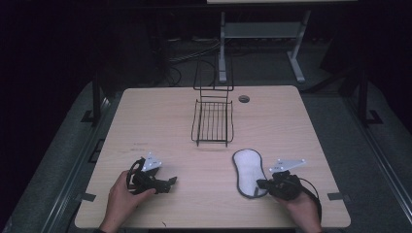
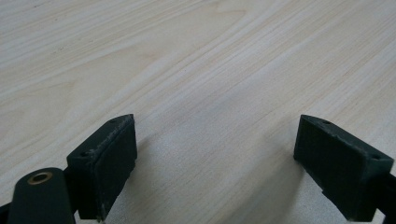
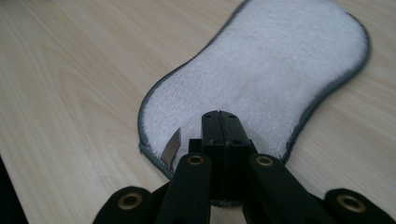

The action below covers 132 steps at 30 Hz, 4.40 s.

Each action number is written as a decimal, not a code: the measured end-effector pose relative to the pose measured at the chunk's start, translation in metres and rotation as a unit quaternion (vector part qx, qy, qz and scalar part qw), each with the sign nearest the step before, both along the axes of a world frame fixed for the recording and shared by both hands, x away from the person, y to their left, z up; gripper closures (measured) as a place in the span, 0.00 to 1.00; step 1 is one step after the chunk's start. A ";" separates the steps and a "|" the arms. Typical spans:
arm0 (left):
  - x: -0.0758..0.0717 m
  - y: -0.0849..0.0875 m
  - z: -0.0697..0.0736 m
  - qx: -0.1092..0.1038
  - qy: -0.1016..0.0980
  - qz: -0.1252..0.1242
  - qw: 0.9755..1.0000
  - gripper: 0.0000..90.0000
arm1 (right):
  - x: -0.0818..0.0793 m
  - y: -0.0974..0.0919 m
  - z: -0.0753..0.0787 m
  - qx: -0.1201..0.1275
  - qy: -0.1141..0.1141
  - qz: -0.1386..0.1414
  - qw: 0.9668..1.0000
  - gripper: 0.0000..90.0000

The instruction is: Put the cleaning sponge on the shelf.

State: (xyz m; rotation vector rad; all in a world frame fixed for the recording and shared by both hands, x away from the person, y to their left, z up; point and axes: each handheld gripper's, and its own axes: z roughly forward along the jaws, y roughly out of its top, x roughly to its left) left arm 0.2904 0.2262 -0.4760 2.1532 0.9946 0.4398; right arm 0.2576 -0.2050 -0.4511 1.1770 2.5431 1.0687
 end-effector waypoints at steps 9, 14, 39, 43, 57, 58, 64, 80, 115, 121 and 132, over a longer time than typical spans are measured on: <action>0.000 0.000 0.000 0.000 0.000 0.000 1.000 0.14 | 0.004 -0.021 0.001 -0.007 -0.001 -0.034 0.999 1.00; 0.000 0.000 0.000 0.000 0.000 0.000 1.000 0.14 | 0.007 -0.030 0.001 -0.013 -0.006 -0.044 0.999 1.00; 0.000 0.000 0.000 0.000 0.000 0.000 1.000 0.14 | 0.026 -0.034 0.013 0.024 -0.011 -0.058 0.998 0.30; 0.000 0.000 0.000 0.000 0.000 0.000 1.000 0.14 | 0.034 -0.024 0.010 0.012 -0.014 -0.056 0.998 0.14; 0.000 0.000 0.000 0.000 0.000 0.000 1.000 0.14 | 0.054 0.000 -0.004 -0.018 -0.007 -0.041 0.999 0.06; 0.000 0.000 0.000 0.000 0.000 0.000 1.000 0.14 | 0.054 0.000 -0.004 -0.018 -0.007 -0.041 0.999 0.06; 0.000 0.000 0.000 0.000 0.000 0.000 1.000 0.14 | 0.055 0.003 -0.010 -0.028 -0.002 -0.037 0.999 0.07; 0.000 0.000 0.000 0.000 0.000 0.000 1.000 0.14 | 0.054 0.015 -0.016 -0.056 0.004 -0.018 0.998 0.11; 0.000 0.000 0.000 0.000 0.000 0.000 1.000 0.14 | 0.048 -0.002 0.011 -0.013 -0.026 -0.001 1.000 0.56; 0.000 0.000 0.000 0.000 0.000 0.000 1.000 0.14 | 0.047 -0.005 0.016 0.004 -0.028 0.001 1.000 0.65; 0.000 0.000 0.000 0.000 0.000 0.000 1.000 0.14 | 0.046 -0.008 0.024 0.038 -0.032 0.009 0.999 0.75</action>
